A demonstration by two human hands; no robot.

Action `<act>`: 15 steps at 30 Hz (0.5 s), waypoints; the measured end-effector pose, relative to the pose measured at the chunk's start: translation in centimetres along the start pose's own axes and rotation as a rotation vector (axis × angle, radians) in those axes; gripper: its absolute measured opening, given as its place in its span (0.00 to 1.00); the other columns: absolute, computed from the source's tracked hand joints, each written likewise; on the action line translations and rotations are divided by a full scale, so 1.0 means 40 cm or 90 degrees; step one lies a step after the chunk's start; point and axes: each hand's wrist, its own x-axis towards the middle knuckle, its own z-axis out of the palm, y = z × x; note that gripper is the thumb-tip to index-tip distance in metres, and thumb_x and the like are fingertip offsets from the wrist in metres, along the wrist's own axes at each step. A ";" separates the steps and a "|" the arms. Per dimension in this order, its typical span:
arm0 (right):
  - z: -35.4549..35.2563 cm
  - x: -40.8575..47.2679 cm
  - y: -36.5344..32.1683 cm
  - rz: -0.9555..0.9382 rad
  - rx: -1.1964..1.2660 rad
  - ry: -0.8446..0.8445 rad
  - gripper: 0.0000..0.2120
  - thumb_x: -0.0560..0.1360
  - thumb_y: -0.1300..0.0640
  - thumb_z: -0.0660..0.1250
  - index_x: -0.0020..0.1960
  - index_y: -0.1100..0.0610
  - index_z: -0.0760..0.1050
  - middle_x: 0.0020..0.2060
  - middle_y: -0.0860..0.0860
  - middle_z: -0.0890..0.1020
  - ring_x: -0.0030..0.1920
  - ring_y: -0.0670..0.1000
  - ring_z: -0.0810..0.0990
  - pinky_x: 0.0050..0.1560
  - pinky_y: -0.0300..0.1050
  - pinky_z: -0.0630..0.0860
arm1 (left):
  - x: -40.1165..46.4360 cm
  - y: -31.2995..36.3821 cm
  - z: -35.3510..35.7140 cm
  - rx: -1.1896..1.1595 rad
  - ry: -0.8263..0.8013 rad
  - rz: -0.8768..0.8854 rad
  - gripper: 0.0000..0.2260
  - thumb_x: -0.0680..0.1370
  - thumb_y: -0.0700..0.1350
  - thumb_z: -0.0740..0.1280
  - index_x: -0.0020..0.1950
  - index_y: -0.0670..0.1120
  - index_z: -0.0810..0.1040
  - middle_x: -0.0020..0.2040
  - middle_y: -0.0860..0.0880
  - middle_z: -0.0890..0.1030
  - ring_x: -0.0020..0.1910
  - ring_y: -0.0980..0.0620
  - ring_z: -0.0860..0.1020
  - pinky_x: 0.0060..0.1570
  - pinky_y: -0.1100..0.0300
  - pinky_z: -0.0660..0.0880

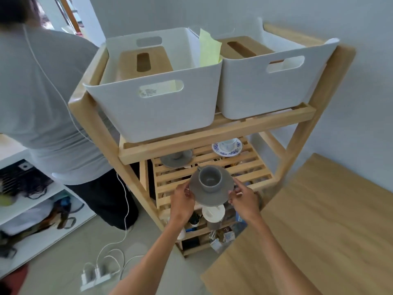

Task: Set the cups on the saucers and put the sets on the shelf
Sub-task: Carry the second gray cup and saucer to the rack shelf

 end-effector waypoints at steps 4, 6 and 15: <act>0.065 0.068 -0.005 0.015 -0.041 -0.034 0.25 0.80 0.57 0.65 0.75 0.47 0.68 0.44 0.49 0.82 0.49 0.52 0.82 0.55 0.55 0.81 | 0.046 -0.052 -0.009 0.019 0.038 -0.032 0.14 0.77 0.33 0.63 0.58 0.48 0.79 0.42 0.61 0.78 0.42 0.63 0.76 0.38 0.71 0.73; 0.083 0.088 -0.009 0.009 -0.053 -0.049 0.25 0.80 0.58 0.65 0.76 0.48 0.68 0.44 0.48 0.81 0.51 0.53 0.81 0.57 0.56 0.80 | 0.064 -0.070 -0.006 0.030 0.050 -0.043 0.14 0.77 0.33 0.63 0.58 0.46 0.80 0.44 0.58 0.78 0.43 0.59 0.77 0.39 0.70 0.72; 0.111 0.117 -0.006 -0.033 -0.122 -0.079 0.23 0.80 0.63 0.65 0.73 0.50 0.71 0.37 0.38 0.73 0.50 0.47 0.75 0.50 0.41 0.70 | 0.097 -0.105 0.007 0.050 0.044 -0.047 0.16 0.77 0.31 0.62 0.61 0.44 0.79 0.47 0.54 0.80 0.47 0.55 0.77 0.43 0.63 0.72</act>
